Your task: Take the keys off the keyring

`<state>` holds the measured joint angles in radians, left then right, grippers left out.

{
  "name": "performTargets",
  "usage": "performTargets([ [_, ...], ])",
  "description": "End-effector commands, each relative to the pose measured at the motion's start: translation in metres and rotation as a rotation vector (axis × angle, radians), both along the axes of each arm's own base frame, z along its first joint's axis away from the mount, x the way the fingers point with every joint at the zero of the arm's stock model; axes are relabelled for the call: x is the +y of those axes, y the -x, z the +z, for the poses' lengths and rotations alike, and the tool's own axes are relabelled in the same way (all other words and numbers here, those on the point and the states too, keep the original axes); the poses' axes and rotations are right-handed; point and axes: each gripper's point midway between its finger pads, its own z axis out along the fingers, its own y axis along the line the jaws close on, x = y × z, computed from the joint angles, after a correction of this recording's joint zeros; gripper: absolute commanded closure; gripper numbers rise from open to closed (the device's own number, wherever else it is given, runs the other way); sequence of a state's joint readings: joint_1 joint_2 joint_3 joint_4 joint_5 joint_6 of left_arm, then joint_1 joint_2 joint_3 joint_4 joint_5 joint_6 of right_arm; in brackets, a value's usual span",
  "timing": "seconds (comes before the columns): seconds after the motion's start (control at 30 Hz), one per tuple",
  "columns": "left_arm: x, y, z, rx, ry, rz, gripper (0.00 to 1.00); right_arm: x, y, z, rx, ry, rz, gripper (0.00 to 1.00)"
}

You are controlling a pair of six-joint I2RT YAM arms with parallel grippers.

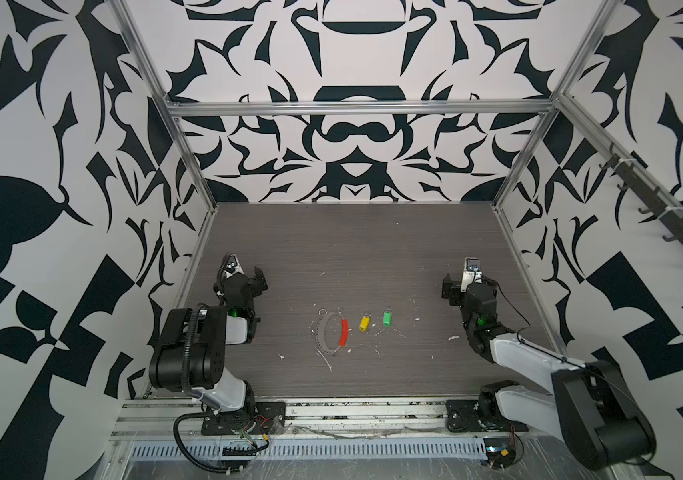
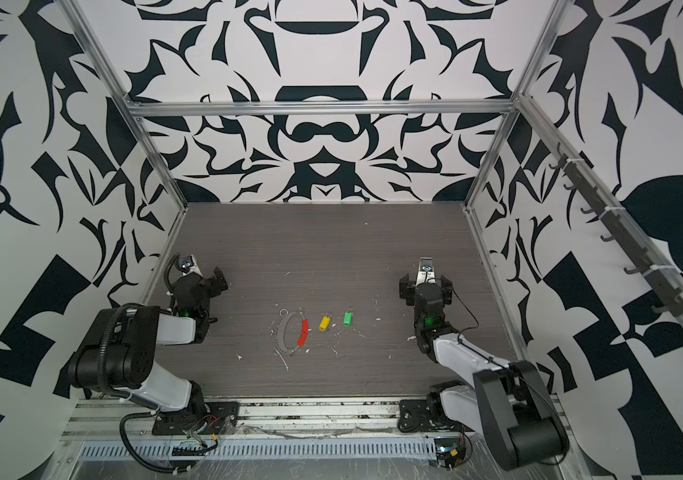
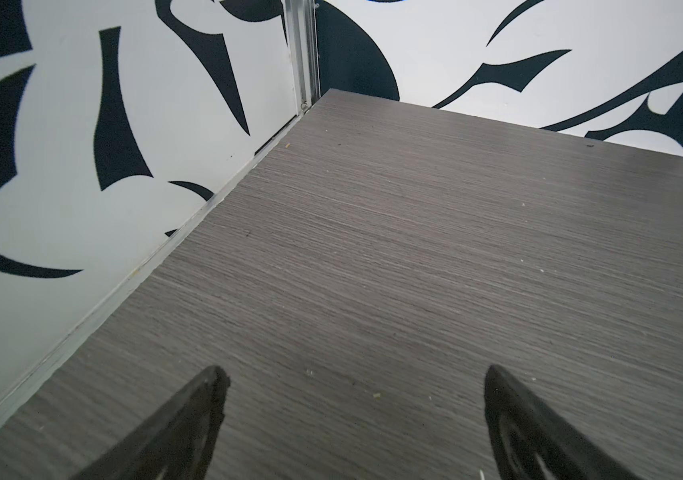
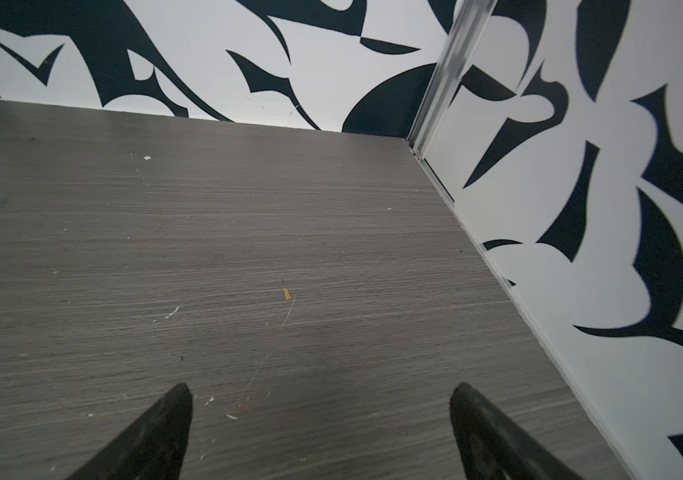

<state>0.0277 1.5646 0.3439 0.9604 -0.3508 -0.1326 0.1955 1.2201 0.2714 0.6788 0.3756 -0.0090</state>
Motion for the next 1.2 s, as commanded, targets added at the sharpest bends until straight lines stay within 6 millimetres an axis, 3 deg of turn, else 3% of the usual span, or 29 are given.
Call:
performTargets([
  [0.0, 0.0, -0.004, 0.006, -0.024, -0.005, -0.002, 0.01, 0.005, -0.02, 0.022, -0.107, -0.011, 0.044, 0.01],
  [0.27, 0.0, -0.004, 0.006, -0.023, -0.005, -0.003, 0.01, -0.004, -0.032, -0.027, -0.033, -0.045, 0.02, 0.01],
  [0.4, 0.0, -0.004, 0.006, -0.024, -0.004, -0.002, 0.01, -0.009, -0.039, -0.031, 0.01, -0.046, -0.02, 0.01],
  [1.17, 0.0, -0.004, 0.006, -0.023, -0.004, -0.002, 0.01, -0.017, -0.037, -0.029, -0.004, -0.038, -0.061, 0.0],
])
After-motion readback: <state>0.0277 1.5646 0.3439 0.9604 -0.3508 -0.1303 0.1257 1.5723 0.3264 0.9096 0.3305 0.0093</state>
